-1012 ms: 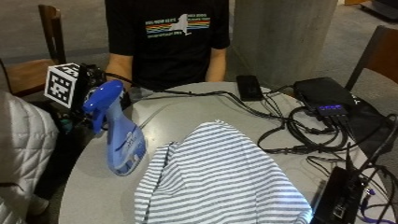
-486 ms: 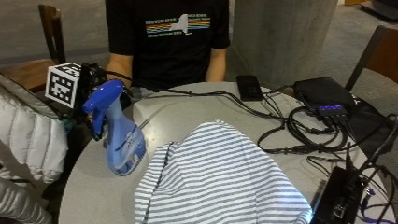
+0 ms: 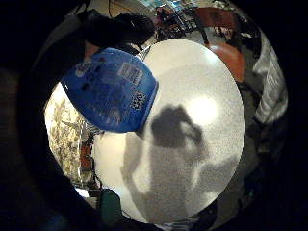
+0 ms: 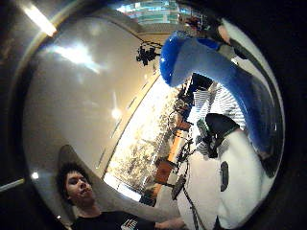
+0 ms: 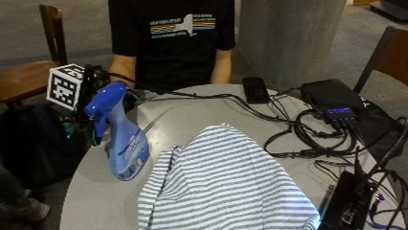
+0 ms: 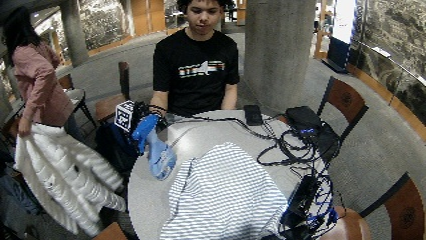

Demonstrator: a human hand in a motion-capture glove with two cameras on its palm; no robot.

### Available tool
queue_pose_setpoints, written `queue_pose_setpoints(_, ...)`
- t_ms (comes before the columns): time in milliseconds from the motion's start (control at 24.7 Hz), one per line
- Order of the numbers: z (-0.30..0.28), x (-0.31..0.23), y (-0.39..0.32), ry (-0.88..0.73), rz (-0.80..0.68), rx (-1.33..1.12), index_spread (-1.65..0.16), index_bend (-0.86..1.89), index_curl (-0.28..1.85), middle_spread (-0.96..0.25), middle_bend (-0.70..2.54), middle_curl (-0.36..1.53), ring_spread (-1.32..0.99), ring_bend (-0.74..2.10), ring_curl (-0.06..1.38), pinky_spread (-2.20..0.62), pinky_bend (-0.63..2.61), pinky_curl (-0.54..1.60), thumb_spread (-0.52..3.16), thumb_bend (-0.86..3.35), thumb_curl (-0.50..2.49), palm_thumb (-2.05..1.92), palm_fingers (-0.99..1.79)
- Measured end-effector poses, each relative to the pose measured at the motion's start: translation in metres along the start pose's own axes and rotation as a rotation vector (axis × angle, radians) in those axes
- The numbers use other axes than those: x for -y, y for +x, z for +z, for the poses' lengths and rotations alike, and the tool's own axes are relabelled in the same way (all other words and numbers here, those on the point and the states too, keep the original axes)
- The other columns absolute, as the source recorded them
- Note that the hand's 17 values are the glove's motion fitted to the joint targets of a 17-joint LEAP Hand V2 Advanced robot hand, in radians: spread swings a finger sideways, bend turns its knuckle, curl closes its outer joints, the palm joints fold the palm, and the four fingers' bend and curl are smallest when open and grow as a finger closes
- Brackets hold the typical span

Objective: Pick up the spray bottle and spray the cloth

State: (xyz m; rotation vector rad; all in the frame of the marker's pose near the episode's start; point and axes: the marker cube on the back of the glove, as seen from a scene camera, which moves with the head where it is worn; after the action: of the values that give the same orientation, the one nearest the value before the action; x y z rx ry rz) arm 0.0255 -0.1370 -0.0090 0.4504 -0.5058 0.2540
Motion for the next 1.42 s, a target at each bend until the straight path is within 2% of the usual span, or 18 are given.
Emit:
queue_pose_setpoints(405, 0.023, 0.028, 0.012, -0.027, 0.071, -0.03, -0.31, 0.11, 0.23, 0.06, 0.28, 0.43, 0.06, 0.33, 0.34, 0.32, 0.61, 0.33, 0.94, -0.04, 0.45, 0.92, 0.43)
queue_pose_setpoints(607, 0.034, 0.052, 0.017, -0.002, 0.082, -0.038, -0.29, 0.14, 0.24, 0.06, 0.33, 0.44, 0.08, 0.31, 0.34, 0.35, 0.48, 0.3, 0.93, -0.05, 0.42, 0.85, 0.35)
queue_pose_setpoints(1012, 0.054, 0.084, 0.027, -0.056, 0.138, -0.061, -0.26, 0.16, 0.27, 0.09, 0.21, 0.39, 0.09, 0.31, 0.32, 0.39, 0.46, 0.28, 0.93, -0.04, 0.4, 0.8, 0.29)
queue_pose_setpoints(1173, 0.057, 0.097, 0.03, -0.069, 0.151, -0.052, -0.27, 0.32, 0.33, 0.1, 0.13, 0.36, 0.11, 0.25, 0.3, 0.4, 0.43, 0.27, 0.93, 0.0, 0.41, 0.84, 0.34)
queue_pose_setpoints(1335, 0.06, 0.101, 0.033, -0.095, 0.168, 0.02, -0.28, 0.36, 0.35, 0.1, 0.12, 0.33, 0.11, 0.22, 0.3, 0.41, 0.45, 0.27, 0.94, 0.0, 0.43, 0.89, 0.34)
queue_pose_setpoints(1416, 0.061, 0.1, 0.035, -0.104, 0.167, 0.065, -0.29, 0.38, 0.37, 0.1, 0.1, 0.31, 0.1, 0.26, 0.3, 0.4, 0.5, 0.29, 0.95, 0.03, 0.45, 0.94, 0.44)
